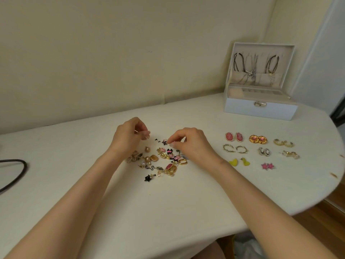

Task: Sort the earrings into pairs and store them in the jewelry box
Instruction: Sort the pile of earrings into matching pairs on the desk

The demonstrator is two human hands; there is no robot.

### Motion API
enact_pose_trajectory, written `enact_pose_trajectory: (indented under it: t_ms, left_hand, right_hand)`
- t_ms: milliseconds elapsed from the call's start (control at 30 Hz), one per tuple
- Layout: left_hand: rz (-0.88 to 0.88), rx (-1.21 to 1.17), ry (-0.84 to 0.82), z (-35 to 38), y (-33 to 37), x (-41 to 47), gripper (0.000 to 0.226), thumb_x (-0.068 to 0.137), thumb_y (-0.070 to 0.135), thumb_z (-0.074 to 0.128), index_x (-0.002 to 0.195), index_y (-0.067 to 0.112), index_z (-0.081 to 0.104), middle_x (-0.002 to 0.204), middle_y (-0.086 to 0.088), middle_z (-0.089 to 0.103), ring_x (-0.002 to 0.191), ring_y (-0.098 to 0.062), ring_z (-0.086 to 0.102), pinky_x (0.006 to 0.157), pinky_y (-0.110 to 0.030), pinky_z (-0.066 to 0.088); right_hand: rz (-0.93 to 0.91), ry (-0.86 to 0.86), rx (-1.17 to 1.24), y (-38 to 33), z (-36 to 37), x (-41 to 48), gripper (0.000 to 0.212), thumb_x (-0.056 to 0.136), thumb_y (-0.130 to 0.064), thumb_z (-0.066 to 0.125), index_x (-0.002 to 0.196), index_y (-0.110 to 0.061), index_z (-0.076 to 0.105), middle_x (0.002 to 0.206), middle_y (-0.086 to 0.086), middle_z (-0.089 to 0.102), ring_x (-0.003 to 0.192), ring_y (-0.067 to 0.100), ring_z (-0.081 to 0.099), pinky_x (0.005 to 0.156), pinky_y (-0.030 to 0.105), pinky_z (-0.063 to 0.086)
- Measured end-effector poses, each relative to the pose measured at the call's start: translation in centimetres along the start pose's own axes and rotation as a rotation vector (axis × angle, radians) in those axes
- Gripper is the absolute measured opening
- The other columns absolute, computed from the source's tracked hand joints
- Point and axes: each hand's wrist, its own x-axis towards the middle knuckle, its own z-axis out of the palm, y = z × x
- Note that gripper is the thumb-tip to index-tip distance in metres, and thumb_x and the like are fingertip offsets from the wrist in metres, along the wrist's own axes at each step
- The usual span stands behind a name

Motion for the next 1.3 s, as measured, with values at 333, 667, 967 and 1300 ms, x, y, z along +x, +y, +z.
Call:
enact_pose_trajectory:
  t_ms: [333,667,967,1300]
  left_hand:
    - [-0.043,-0.305,-0.061,-1.1,0.5,-0.4,0.010,0.085,0.003,0.063,0.077,0.009,0.060,0.083,-0.014,0.067,0.076,-0.019,0.067,0.068,-0.020,0.050]
    - [-0.121,-0.283,0.044,-1.8,-0.2,-0.1,0.008,0.080,0.013,0.070,0.078,0.009,0.063,0.077,-0.005,0.065,0.069,-0.011,0.058,0.068,-0.022,0.046]
    - [-0.137,-0.287,0.024,-2.3,-0.5,-0.1,0.006,0.079,0.011,0.070,0.081,0.007,0.066,0.084,-0.008,0.069,0.078,-0.018,0.061,0.081,-0.031,0.049]
    - [-0.138,-0.306,0.055,-2.2,-0.5,0.0,0.007,0.083,0.014,0.067,0.077,0.011,0.067,0.078,-0.005,0.067,0.078,-0.016,0.062,0.072,-0.022,0.048]
  right_hand:
    - [-0.053,-0.122,-0.136,-1.7,1.1,0.7,0.029,0.087,-0.003,0.056,0.096,-0.024,0.074,0.075,-0.019,0.046,0.074,0.003,0.047,0.075,0.027,0.045]
    - [-0.231,-0.240,-0.267,-4.9,4.1,1.0,0.018,0.090,-0.021,0.059,0.099,-0.029,0.072,0.096,-0.007,0.055,0.108,0.018,0.046,0.077,0.029,0.038]
    - [-0.173,-0.248,-0.257,-4.8,2.4,1.1,0.010,0.083,-0.027,0.066,0.090,-0.027,0.073,0.072,-0.017,0.047,0.089,0.007,0.044,0.075,0.027,0.039]
    - [-0.208,-0.330,-0.204,-5.8,2.3,0.7,0.016,0.082,-0.016,0.067,0.088,-0.028,0.075,0.070,-0.016,0.050,0.073,0.003,0.047,0.077,0.025,0.043]
